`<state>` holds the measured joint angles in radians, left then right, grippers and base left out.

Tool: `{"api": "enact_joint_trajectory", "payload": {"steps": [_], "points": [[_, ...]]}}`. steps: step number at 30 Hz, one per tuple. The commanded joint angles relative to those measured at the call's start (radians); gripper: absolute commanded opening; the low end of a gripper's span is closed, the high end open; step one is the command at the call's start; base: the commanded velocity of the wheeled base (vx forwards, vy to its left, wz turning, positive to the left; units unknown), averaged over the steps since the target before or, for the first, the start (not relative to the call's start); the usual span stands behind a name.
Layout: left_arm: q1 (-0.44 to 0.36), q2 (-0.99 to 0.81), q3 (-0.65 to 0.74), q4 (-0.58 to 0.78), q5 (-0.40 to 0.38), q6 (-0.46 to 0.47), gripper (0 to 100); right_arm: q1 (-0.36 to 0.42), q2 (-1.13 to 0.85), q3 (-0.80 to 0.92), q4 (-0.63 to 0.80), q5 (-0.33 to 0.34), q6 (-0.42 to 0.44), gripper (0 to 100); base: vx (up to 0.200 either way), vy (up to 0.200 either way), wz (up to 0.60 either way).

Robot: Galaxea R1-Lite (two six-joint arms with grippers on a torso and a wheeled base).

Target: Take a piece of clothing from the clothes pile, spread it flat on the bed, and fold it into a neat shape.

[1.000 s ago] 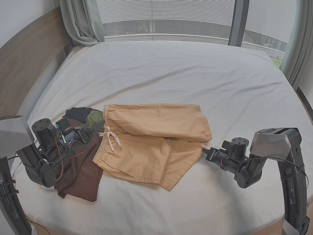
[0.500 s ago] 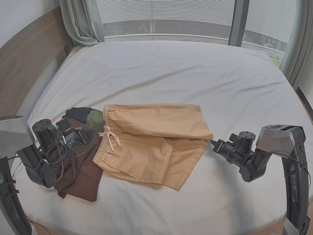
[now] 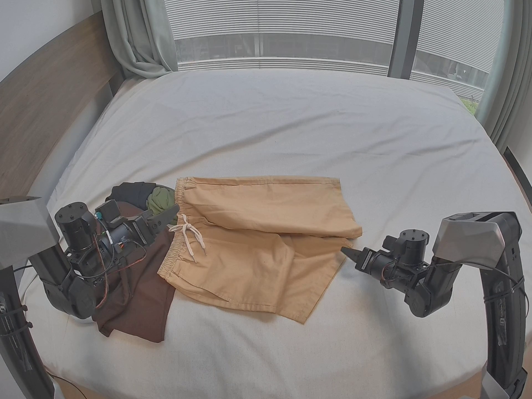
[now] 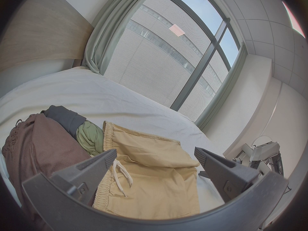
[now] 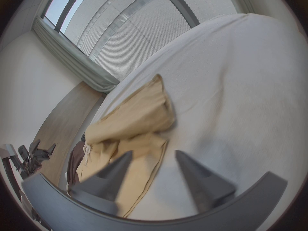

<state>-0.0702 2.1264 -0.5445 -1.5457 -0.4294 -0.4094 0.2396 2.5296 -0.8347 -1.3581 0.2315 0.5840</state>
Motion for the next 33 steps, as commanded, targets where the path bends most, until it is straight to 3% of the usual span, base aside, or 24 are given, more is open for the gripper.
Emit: {"api": "enact_joint_trajectory", "payload": {"steps": [1, 16, 25, 26, 33], "points": [[0.001, 0.0, -0.002, -0.001, 0.001, 0.0, 100, 0.073, -0.026, 0.048, 0.02, 0.0, 0.0, 100, 0.0, 0.0, 0.0], [0.001, -0.003, -0.002, -0.001, 0.001, 0.0, 100, 0.162, 0.101, -0.006, 0.014, -0.008, 0.011, 100, 0.0, 0.0, 0.0], [0.003, -0.003, -0.003, -0.001, 0.0, 0.0, 100, 0.178, 0.101, -0.021, 0.002, -0.008, 0.076, 100, 0.0, 0.0, 0.0], [0.003, -0.003, -0.003, -0.001, 0.0, 0.0, 100, 0.178, 0.101, -0.021, 0.002, -0.008, 0.076, 0, 0.0, 0.0, 0.0], [0.006, 0.0, -0.003, -0.001, 0.0, 0.0, 100, 0.167, 0.095, -0.02, 0.002, -0.008, 0.076, 0, 0.0, 0.0, 0.0]]}}
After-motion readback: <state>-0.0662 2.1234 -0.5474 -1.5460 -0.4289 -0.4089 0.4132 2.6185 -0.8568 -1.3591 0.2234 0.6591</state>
